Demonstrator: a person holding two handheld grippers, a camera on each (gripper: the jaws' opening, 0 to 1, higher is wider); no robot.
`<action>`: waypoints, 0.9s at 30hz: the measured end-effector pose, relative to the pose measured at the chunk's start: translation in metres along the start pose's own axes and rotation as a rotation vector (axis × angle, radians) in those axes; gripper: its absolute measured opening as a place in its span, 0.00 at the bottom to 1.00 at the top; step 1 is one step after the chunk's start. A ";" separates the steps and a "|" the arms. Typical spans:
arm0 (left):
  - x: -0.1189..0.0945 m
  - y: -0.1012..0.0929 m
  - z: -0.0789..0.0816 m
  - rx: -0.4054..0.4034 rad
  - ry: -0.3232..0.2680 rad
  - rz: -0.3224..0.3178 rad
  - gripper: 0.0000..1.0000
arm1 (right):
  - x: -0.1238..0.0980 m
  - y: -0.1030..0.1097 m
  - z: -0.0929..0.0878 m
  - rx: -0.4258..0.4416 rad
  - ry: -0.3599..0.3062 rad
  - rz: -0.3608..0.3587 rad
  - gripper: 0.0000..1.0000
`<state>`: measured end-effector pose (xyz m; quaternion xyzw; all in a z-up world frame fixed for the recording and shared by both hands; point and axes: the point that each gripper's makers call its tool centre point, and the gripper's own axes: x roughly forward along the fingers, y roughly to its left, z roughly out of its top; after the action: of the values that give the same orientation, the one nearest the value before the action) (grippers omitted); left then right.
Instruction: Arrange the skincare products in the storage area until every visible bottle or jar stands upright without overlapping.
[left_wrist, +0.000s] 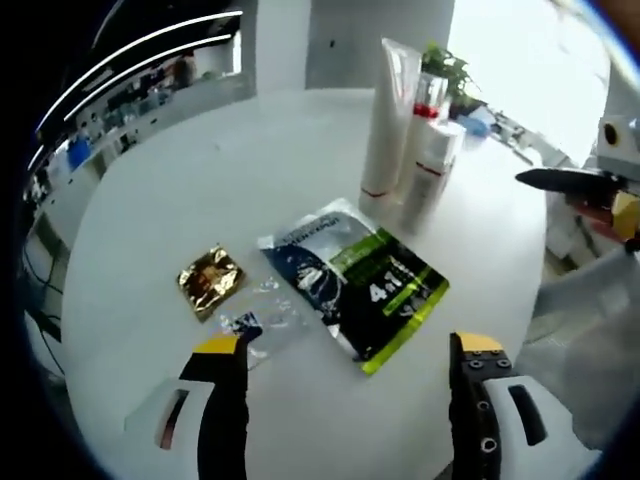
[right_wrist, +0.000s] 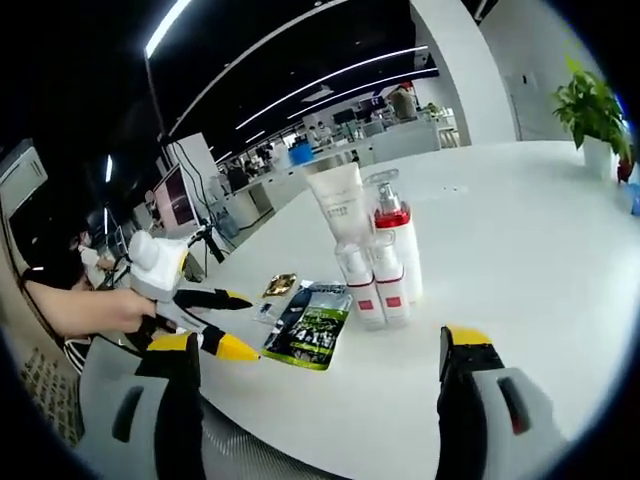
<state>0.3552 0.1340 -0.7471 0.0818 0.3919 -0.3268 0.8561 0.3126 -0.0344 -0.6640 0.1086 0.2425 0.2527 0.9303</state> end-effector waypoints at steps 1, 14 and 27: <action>-0.002 0.000 -0.001 -0.008 -0.001 0.001 0.82 | 0.000 0.000 0.000 -0.002 0.000 0.000 1.00; -0.036 0.004 -0.009 -0.114 -0.047 0.029 0.90 | -0.003 -0.003 0.002 0.000 -0.022 -0.003 1.00; -0.066 0.005 -0.012 -0.165 -0.173 0.060 0.97 | -0.001 0.003 -0.003 -0.017 0.000 0.020 1.00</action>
<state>0.3192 0.1759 -0.7080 -0.0058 0.3395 -0.2735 0.9000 0.3092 -0.0325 -0.6650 0.1031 0.2395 0.2642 0.9286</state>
